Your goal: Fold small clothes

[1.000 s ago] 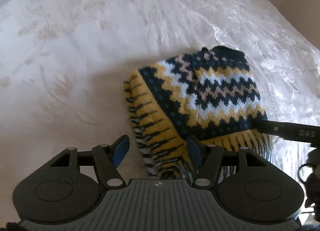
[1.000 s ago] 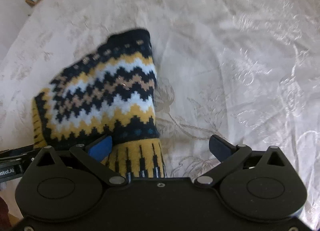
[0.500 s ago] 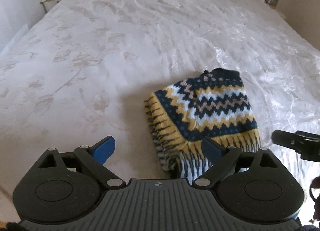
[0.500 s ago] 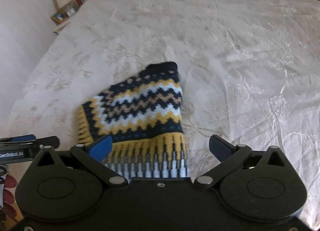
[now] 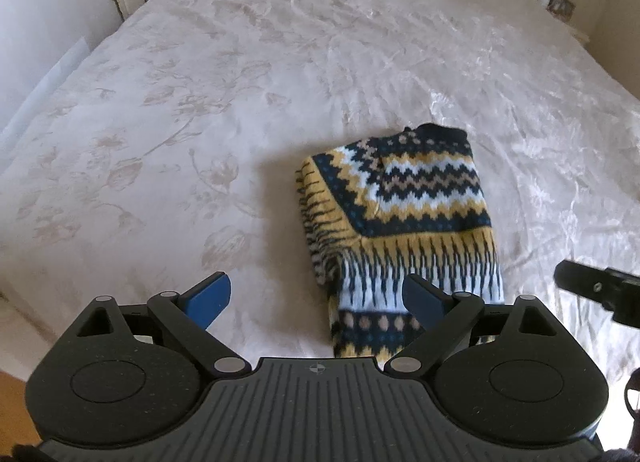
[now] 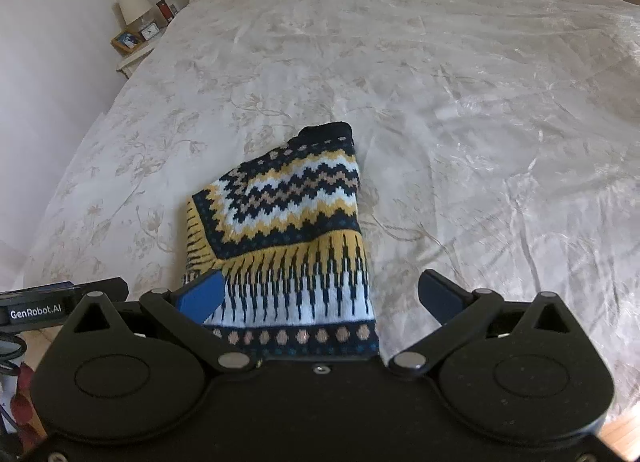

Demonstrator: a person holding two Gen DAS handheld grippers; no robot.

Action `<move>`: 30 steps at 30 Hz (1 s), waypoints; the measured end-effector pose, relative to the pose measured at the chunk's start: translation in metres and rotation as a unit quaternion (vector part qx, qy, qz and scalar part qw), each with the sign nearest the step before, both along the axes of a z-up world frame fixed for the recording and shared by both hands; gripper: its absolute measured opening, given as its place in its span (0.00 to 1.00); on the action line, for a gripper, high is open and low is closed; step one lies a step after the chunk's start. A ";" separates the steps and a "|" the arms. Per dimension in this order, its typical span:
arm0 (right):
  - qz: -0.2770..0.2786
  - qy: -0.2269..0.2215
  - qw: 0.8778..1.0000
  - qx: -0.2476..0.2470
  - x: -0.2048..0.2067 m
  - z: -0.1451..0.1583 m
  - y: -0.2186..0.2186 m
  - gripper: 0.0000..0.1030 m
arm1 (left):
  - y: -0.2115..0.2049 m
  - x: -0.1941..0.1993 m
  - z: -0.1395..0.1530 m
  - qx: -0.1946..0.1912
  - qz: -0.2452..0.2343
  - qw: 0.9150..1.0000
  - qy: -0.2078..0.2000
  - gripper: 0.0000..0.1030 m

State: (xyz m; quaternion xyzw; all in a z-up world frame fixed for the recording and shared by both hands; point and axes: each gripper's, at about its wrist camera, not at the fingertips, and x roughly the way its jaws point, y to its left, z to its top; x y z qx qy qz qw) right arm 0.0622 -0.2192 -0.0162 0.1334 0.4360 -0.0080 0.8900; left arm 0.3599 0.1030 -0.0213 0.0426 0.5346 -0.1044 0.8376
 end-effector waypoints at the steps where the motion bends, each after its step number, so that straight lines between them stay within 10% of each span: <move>1: 0.000 -0.002 1.000 0.000 -0.003 0.002 0.000 0.99 | -0.001 -0.004 0.002 0.007 0.002 1.000 0.000 0.91; 21: 0.028 -0.083 0.995 -0.053 -0.062 0.046 0.013 0.99 | -0.024 -0.053 0.038 0.081 0.035 0.996 -0.032 0.90; 30: 0.008 -0.060 0.996 -0.072 -0.069 0.058 0.016 0.99 | -0.022 -0.060 0.045 0.040 0.032 0.999 -0.014 0.90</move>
